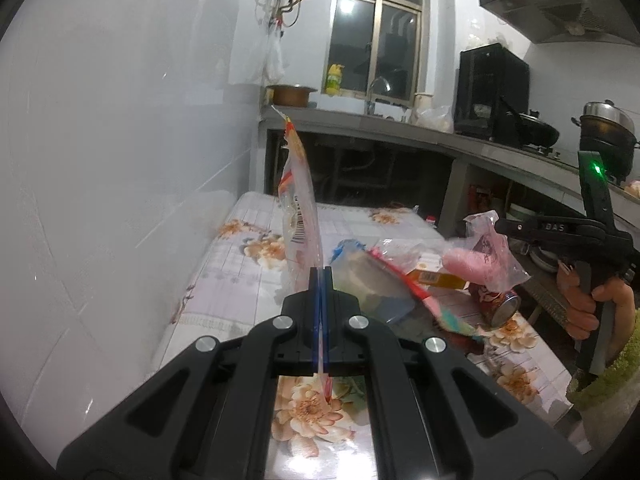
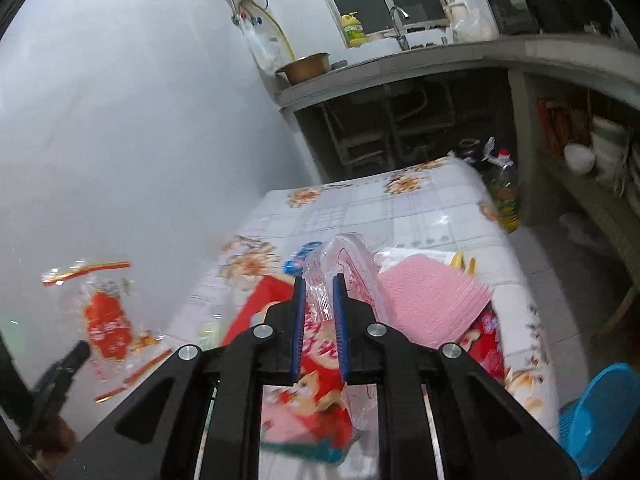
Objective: Collect trash
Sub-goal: 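Lift the clear plastic bag with the left tool off the table, then carry the bag over the blue wastebasket and open the left tool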
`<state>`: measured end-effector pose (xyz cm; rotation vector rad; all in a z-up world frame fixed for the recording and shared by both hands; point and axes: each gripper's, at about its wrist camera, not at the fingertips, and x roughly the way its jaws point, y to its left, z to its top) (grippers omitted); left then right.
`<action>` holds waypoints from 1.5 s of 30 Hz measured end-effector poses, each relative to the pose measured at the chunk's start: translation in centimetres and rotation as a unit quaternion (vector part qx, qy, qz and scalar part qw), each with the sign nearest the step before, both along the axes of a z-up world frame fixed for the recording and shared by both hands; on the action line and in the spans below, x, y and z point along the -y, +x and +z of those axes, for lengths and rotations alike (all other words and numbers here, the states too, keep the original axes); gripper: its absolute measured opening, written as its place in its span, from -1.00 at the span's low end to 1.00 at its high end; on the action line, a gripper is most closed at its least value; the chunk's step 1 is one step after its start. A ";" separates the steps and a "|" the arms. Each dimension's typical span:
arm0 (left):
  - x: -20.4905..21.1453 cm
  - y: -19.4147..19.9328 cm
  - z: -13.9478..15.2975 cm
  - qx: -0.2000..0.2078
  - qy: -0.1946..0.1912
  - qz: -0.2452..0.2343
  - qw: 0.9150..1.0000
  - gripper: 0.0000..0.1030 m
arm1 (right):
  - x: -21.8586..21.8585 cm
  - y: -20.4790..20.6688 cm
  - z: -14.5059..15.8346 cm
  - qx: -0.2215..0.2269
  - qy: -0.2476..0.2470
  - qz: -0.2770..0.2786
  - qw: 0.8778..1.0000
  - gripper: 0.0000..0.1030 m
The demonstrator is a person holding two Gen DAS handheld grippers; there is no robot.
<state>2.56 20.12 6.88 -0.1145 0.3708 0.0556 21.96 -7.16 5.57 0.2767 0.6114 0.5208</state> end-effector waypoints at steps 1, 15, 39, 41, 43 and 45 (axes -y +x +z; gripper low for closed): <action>0.3 -0.1 0.3 0.002 0.000 -0.004 1.000 -1.00 | 0.3 -0.3 0.0 -0.001 0.007 0.004 1.000 -0.73; 6.1 -0.8 3.4 0.027 0.015 -0.084 0.996 -1.00 | 8.1 -4.8 -3.3 -0.072 0.167 0.033 0.983 -0.73; 43.0 16.8 -2.0 -0.249 -0.147 -0.495 0.819 -1.00 | 37.1 -16.8 -11.4 -0.067 0.138 -0.382 0.911 -0.73; 46.6 18.7 -5.2 -0.304 -0.145 -0.492 0.803 -1.00 | 38.8 -16.0 -13.7 -0.089 0.141 -0.393 0.904 -0.73; 49.9 20.5 -8.1 -0.345 -0.121 -0.485 0.795 -1.00 | 40.5 -14.7 -16.7 -0.118 0.149 -0.404 0.895 -0.73; 52.1 21.6 -10.5 -0.374 -0.099 -0.476 0.790 -1.00 | 41.6 -13.7 -19.0 -0.138 0.152 -0.408 0.890 -0.73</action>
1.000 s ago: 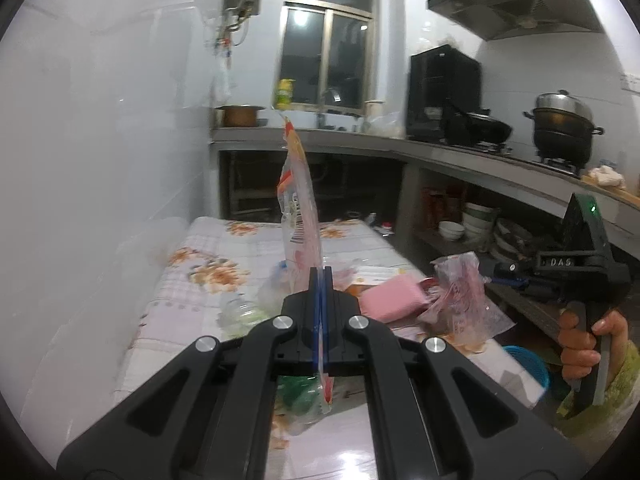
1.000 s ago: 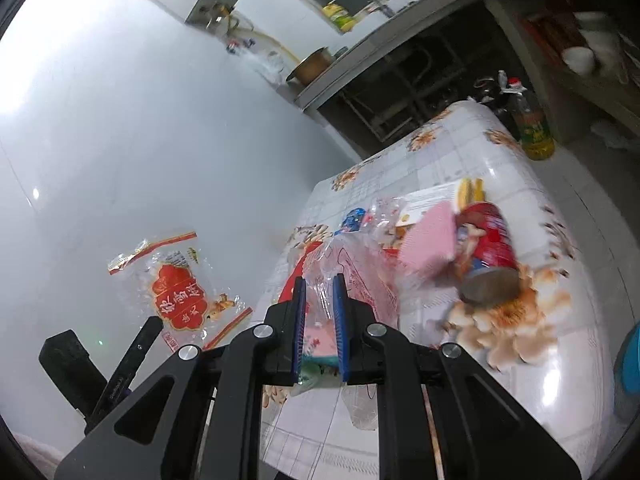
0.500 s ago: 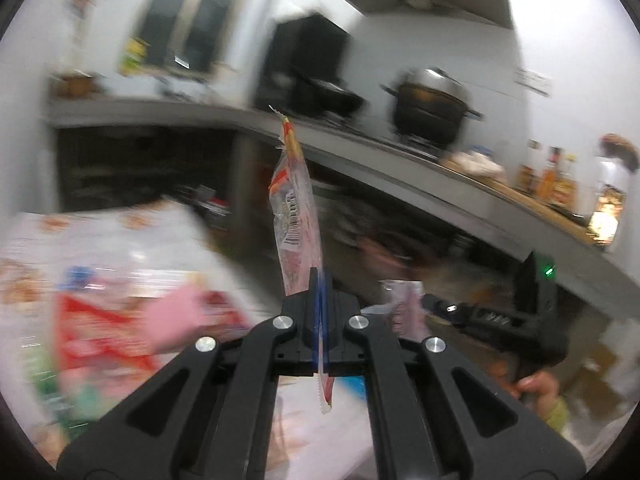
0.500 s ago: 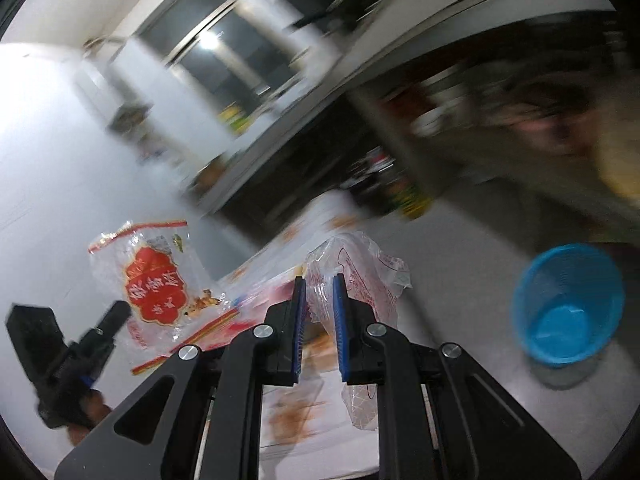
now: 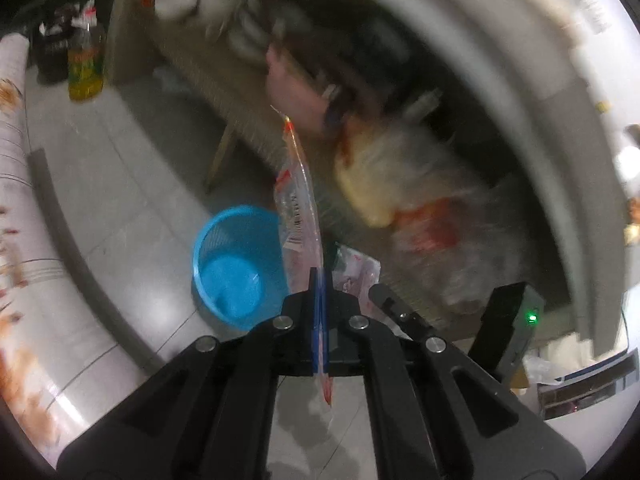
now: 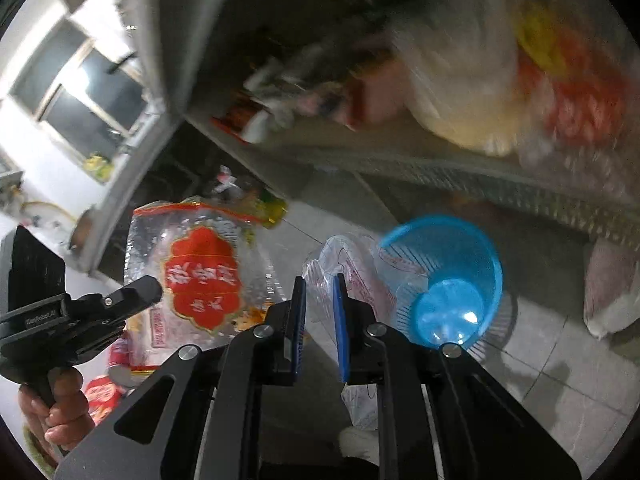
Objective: Collect trash
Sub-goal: 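Carry the bag over the blue wastebasket and open the left tool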
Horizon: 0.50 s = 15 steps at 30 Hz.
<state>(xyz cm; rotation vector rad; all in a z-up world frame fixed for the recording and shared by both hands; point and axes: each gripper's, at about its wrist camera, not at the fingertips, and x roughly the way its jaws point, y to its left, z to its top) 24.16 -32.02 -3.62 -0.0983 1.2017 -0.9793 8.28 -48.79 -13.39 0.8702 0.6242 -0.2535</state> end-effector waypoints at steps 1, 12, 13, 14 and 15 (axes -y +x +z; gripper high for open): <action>1.7 0.7 -1.6 -0.012 0.020 -0.008 1.000 -1.00 | 0.6 1.0 -1.5 -0.015 0.007 -0.004 1.000 -0.73; 9.3 5.0 -11.6 -0.024 0.161 -0.013 0.987 -0.47 | 4.5 8.3 -11.8 -0.097 0.031 -0.038 0.994 -0.55; 9.3 5.3 -12.1 -0.024 0.170 -0.006 0.985 -0.30 | 4.6 8.6 -12.6 -0.108 0.031 -0.039 0.993 -0.39; 9.5 5.3 -12.4 -0.025 0.171 -0.001 0.985 -0.29 | 4.9 8.8 -13.5 -0.121 0.030 -0.043 0.991 -0.36; 9.3 5.4 -12.5 -0.029 0.169 0.002 0.985 -0.29 | 4.9 8.9 -14.1 -0.127 0.030 -0.044 0.990 -0.36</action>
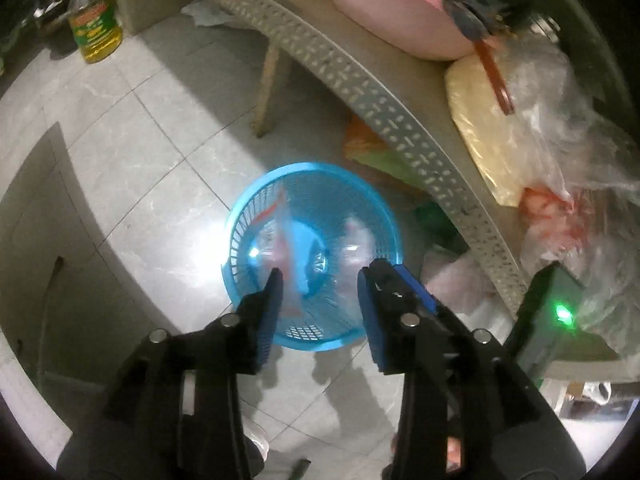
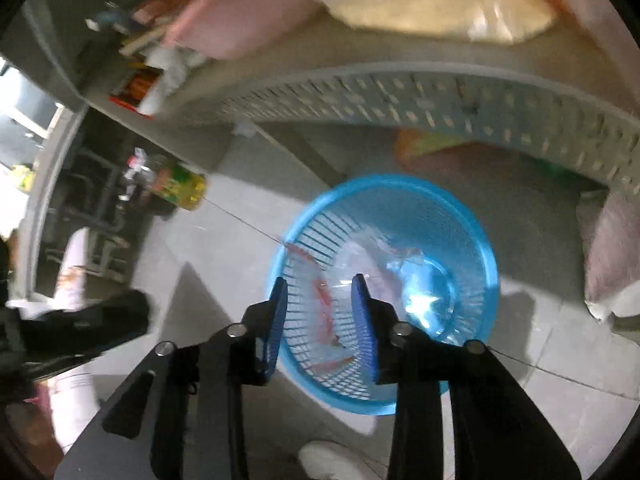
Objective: Collect trash
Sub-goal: 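Carry the bag over the blue wastebasket and open the left tool, then bring the left tool back to the table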
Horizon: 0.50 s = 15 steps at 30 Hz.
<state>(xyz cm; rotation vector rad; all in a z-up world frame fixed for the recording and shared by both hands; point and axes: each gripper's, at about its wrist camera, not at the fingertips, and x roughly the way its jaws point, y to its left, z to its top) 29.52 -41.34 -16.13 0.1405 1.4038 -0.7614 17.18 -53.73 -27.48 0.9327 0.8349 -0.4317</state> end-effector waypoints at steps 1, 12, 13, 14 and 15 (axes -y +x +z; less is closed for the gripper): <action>-0.2 0.0 0.1 -0.003 -0.003 0.001 1.000 -0.25 | -0.1 0.0 -0.4 -0.002 0.001 0.001 1.000 -0.35; -4.0 -1.7 6.7 0.056 -0.053 0.008 0.997 0.04 | -3.6 -4.2 4.7 -0.002 -0.067 0.015 0.998 0.03; -5.0 -2.2 7.9 0.060 -0.067 0.011 0.996 0.05 | -4.3 -4.8 5.9 -0.002 -0.082 0.019 0.996 0.10; -5.7 -2.5 8.6 0.063 -0.076 0.011 0.995 0.05 | -4.8 -5.3 6.8 -0.002 -0.093 0.021 0.995 0.14; -6.4 -2.9 9.3 0.065 -0.085 0.012 0.994 0.06 | -5.3 -5.7 7.8 -0.003 -0.106 0.023 0.994 0.22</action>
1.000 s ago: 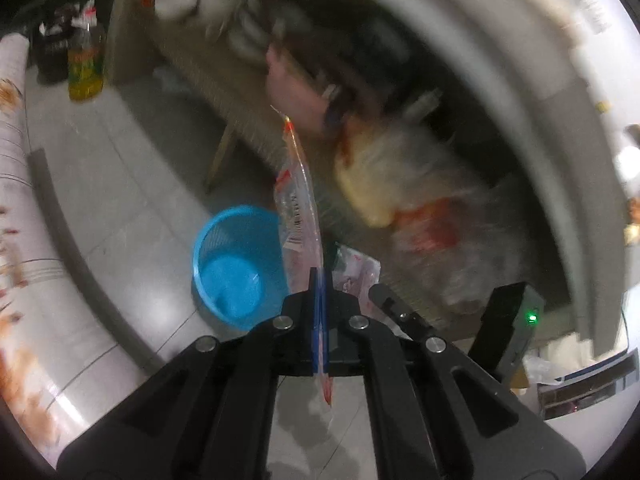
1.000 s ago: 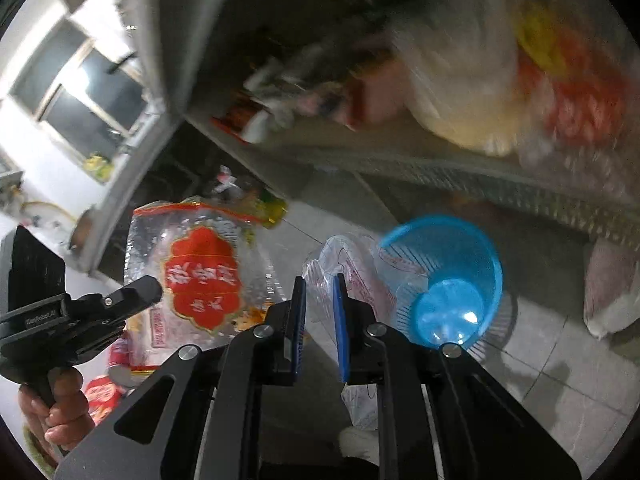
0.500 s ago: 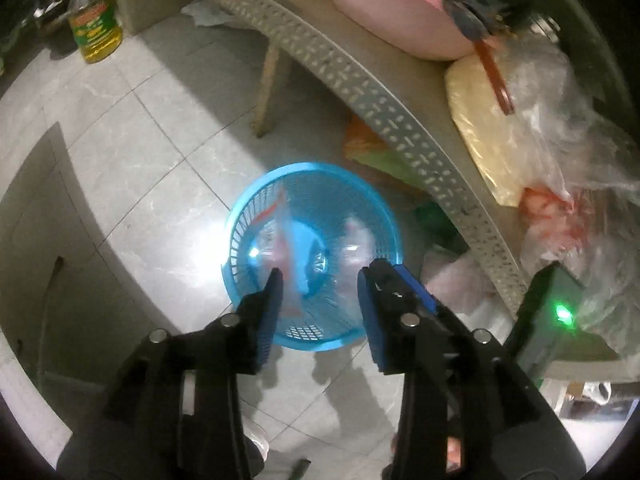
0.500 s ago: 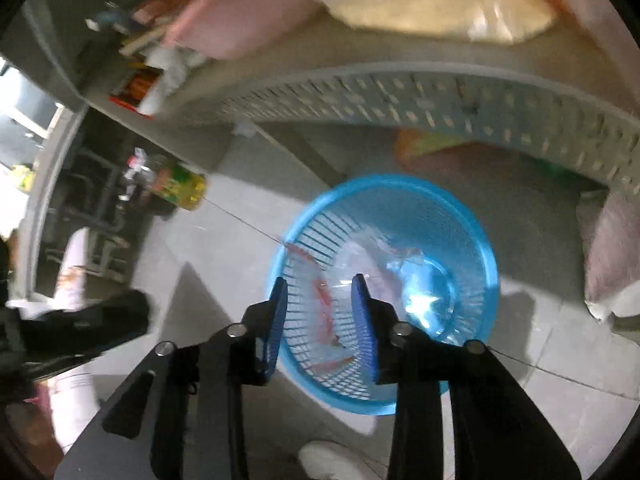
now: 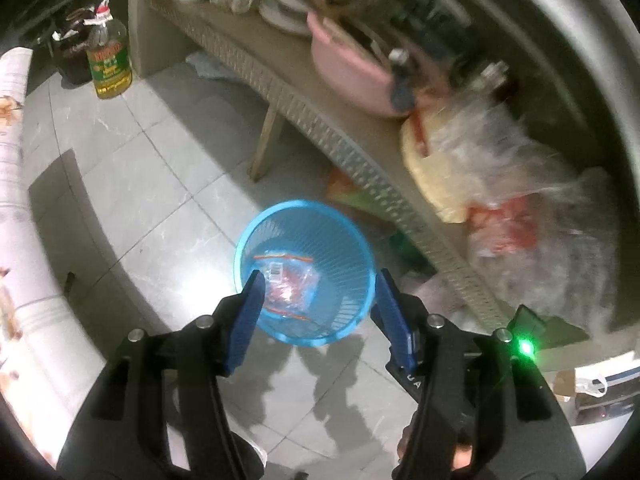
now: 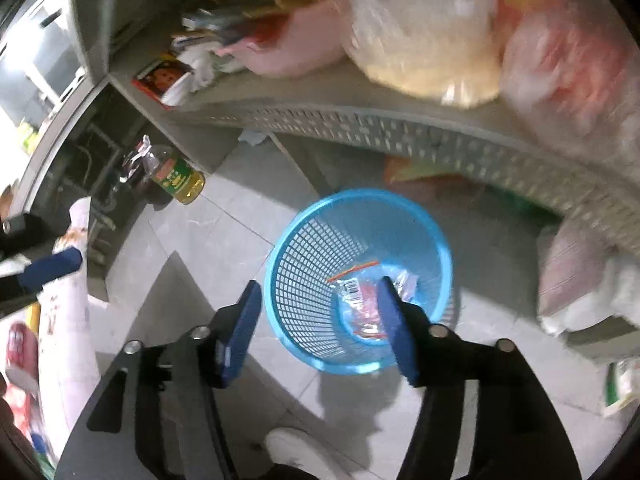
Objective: Collect trash
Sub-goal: 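Bring the left tool back to the table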
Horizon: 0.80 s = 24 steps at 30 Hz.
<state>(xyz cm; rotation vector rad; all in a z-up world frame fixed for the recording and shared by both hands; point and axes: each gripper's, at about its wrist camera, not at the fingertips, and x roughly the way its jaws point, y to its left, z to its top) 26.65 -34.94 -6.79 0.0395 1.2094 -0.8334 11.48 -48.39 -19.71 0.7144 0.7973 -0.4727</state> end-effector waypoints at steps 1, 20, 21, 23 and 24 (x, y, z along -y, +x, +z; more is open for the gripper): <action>-0.8 -0.4 0.7 -0.001 -0.011 -0.001 1.000 0.10 | -0.7 -0.6 1.2 0.000 -0.018 0.003 1.000 0.33; -23.0 -11.0 10.7 0.085 -0.095 0.097 0.987 0.79 | -14.7 -4.2 18.5 -0.021 -0.291 0.046 0.955 0.88; -24.5 -11.4 10.9 0.088 -0.097 0.105 0.986 0.82 | -15.6 -4.3 19.1 -0.013 -0.303 0.051 0.952 0.88; -26.9 -12.2 11.0 0.094 -0.101 0.119 0.983 0.83 | -17.5 -4.5 20.4 0.023 -0.312 0.074 0.947 0.88; -28.2 -12.6 10.9 0.099 -0.101 0.127 0.982 0.83 | -18.3 -4.6 20.9 0.043 -0.306 0.089 0.947 0.88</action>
